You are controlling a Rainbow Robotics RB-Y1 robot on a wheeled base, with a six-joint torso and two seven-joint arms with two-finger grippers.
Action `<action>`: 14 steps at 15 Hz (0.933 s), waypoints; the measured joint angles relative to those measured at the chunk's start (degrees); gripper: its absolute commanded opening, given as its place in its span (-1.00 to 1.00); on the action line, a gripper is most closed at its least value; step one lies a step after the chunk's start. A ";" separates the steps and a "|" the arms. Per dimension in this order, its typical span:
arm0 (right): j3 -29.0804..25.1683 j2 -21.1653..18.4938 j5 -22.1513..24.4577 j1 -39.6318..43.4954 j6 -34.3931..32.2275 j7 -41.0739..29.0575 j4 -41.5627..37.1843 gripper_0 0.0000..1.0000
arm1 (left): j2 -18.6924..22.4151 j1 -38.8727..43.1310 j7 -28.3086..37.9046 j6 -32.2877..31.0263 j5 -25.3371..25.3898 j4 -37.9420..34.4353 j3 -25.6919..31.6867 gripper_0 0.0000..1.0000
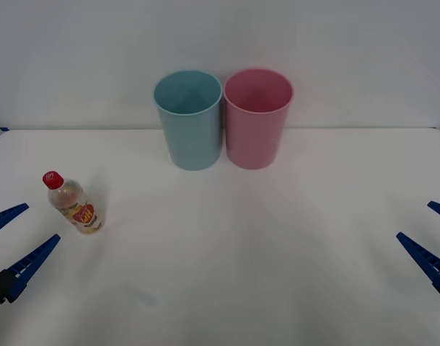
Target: Grasp the object on the table and drop it into the matching bin: aluminum can to the light blue bin, PET bottle to the pink bin.
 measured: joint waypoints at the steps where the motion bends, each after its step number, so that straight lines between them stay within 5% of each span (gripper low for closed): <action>1: 0.00 0.00 0.00 0.00 0.00 0.00 0.00 1.00 | 0.00 0.00 0.00 0.00 0.00 0.00 0.00 1.00; 14: 0.00 0.00 0.00 0.00 0.00 0.00 0.00 1.00 | 1.61 1.55 -0.63 5.51 1.47 4.47 0.16 1.00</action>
